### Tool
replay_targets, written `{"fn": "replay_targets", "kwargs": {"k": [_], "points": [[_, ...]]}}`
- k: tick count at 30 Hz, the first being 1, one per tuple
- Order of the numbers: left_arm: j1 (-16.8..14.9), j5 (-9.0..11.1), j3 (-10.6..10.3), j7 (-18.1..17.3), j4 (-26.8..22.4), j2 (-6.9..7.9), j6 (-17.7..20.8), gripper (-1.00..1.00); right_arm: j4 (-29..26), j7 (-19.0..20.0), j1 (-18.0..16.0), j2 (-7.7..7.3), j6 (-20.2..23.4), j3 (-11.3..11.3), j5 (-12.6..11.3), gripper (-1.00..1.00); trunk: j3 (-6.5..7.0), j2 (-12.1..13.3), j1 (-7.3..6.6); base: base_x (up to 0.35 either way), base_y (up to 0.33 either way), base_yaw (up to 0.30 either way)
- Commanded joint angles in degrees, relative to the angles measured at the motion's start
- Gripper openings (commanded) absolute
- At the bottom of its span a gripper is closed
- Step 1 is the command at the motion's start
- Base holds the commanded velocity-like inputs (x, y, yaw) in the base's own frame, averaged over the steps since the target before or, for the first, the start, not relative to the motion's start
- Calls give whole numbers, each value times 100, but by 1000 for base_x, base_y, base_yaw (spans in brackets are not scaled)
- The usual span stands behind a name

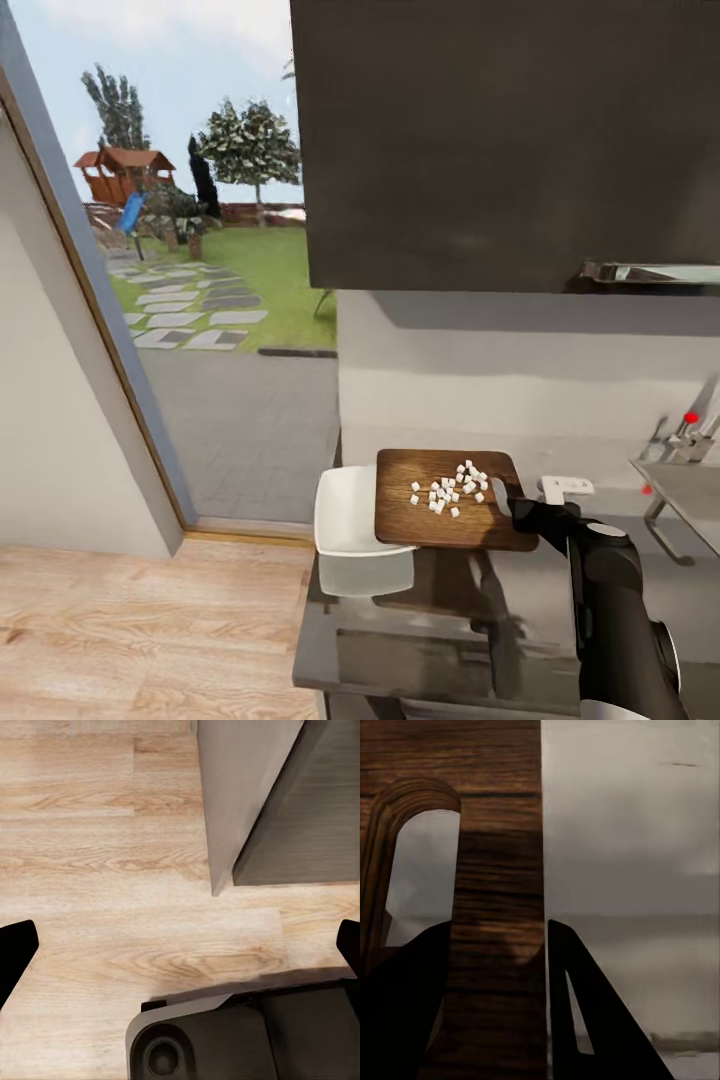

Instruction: In the kitchen, take the Vidalia onion out of the sink, dice it on the chopping board with the paring knife, put the diced onion into the bowl on the countertop, then place both the paring knife and the chopping board into the sink.

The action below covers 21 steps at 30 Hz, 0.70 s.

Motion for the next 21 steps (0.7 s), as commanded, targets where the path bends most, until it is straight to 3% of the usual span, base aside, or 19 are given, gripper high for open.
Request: {"fn": "replay_targets", "kwargs": {"k": [1,21], "points": [[-1,60,-41,8,-7,9,-8,100,-8,58,-7,6,12,-11,57,-100,-4,-12,5,26,43,0],[-1,61,-41,8,-7,9,-8,100,-13,59,-7,-9,50,85,90,-100,9,-12,5,1,2,0]]}}
